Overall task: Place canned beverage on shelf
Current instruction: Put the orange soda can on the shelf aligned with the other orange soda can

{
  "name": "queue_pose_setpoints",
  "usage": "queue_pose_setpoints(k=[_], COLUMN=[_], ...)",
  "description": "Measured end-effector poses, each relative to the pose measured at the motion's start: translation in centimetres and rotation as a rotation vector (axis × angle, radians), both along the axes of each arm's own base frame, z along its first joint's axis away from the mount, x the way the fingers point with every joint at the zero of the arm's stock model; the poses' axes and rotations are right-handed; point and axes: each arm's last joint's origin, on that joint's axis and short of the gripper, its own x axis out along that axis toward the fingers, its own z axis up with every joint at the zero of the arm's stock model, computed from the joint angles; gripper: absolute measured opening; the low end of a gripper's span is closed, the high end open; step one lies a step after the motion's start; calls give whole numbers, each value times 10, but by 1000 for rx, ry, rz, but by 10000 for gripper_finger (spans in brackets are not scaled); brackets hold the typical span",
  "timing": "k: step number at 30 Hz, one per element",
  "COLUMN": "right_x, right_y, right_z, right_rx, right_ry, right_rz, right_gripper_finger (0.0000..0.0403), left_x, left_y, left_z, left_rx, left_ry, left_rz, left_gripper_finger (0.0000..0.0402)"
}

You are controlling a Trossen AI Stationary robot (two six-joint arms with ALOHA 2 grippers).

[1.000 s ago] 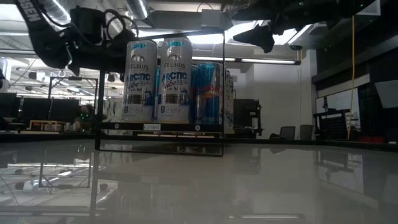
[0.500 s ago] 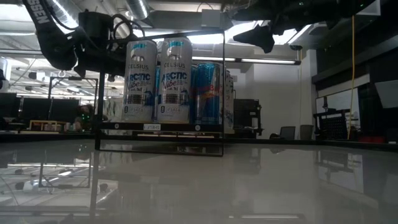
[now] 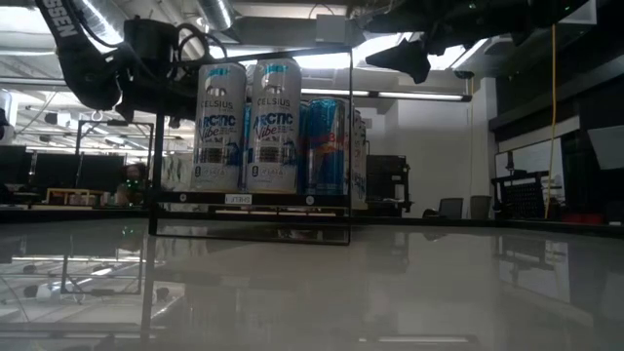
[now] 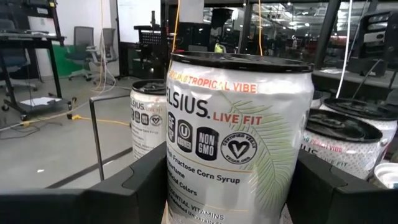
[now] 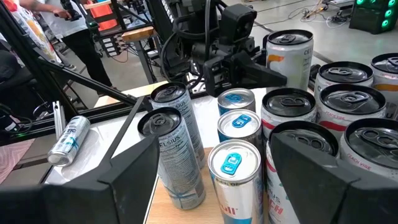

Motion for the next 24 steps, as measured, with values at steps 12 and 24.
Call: queue_pose_setpoints(k=[12,24], right_x=[0,0], right_y=[0,0], right_z=[-1,-1], right_rx=[1,0], right_ry=[6,6], right_rz=[0,0], right_gripper_finger=[303,303], left_x=[-10,-20], left_y=[18,31], left_z=[3,2], left_rx=[6,30], left_ry=[-36,-7], left_rz=[-130,-287], left_gripper_finger=[235,235])
